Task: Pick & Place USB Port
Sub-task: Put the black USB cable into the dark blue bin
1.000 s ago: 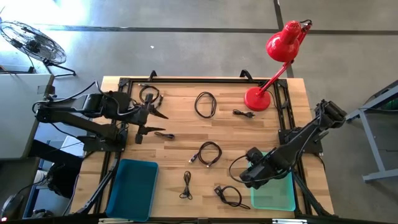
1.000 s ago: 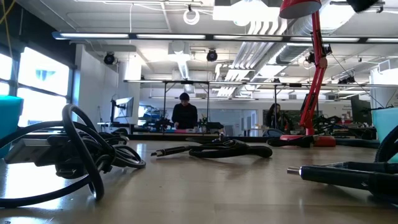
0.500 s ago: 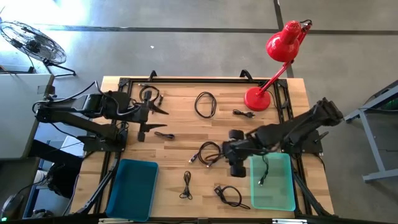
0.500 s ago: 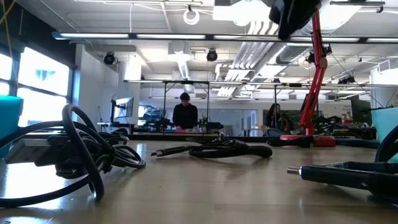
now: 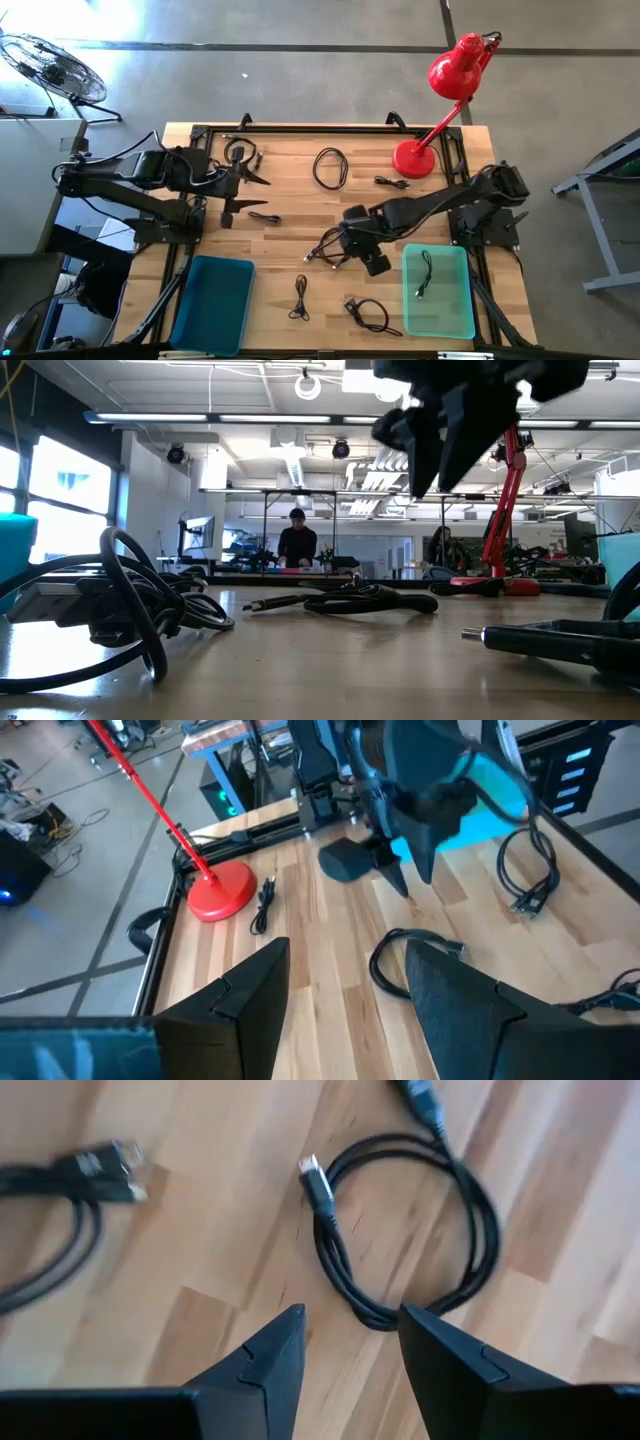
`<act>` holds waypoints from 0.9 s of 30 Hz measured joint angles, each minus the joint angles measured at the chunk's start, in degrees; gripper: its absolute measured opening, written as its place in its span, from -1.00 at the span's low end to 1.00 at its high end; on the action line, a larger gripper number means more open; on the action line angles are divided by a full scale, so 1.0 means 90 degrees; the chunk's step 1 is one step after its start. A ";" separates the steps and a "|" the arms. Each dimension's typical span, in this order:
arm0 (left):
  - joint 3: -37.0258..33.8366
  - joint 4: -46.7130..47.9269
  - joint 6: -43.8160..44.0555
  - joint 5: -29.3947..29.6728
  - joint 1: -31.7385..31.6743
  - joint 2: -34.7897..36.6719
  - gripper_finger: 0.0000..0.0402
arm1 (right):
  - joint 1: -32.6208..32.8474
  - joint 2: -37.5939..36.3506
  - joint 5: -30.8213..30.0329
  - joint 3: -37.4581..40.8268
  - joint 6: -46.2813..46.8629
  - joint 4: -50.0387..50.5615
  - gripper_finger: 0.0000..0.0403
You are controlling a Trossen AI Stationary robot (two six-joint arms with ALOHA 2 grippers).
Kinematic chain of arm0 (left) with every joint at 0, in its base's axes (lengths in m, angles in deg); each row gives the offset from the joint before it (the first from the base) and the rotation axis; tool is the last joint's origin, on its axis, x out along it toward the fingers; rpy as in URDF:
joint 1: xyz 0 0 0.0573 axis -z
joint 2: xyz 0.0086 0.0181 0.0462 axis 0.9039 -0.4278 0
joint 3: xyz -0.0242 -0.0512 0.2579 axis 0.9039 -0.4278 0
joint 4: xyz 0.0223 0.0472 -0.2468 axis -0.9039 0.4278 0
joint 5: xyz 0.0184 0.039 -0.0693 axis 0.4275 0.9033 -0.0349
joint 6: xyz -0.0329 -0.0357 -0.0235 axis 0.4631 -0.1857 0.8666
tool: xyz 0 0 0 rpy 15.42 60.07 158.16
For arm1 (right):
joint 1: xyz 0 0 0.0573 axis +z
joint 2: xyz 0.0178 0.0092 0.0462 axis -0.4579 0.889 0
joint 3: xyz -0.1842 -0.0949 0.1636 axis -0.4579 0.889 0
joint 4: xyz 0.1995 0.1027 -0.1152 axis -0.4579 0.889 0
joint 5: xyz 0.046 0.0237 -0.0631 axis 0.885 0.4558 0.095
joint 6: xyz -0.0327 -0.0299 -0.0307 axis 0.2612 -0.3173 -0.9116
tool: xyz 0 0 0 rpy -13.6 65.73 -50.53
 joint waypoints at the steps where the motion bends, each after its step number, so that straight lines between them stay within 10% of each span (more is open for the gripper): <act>1: 0.0000 0.0041 0.0001 0.0006 0.0000 0.0000 -0.03 | -0.0005 0.0131 0.0055 0.0000 -0.0147 -0.0052 -0.24; 20: 0.0000 0.0224 0.0191 -0.0067 0.0000 0.0000 -0.03 | -0.0092 0.1854 -0.0342 -0.0037 -0.0285 -0.0888 -0.28; 27: 0.0000 0.0226 0.0383 -0.0249 0.0000 0.0000 -0.03 | -0.0331 0.1847 -0.0113 -0.0179 0.0843 -0.0735 -0.91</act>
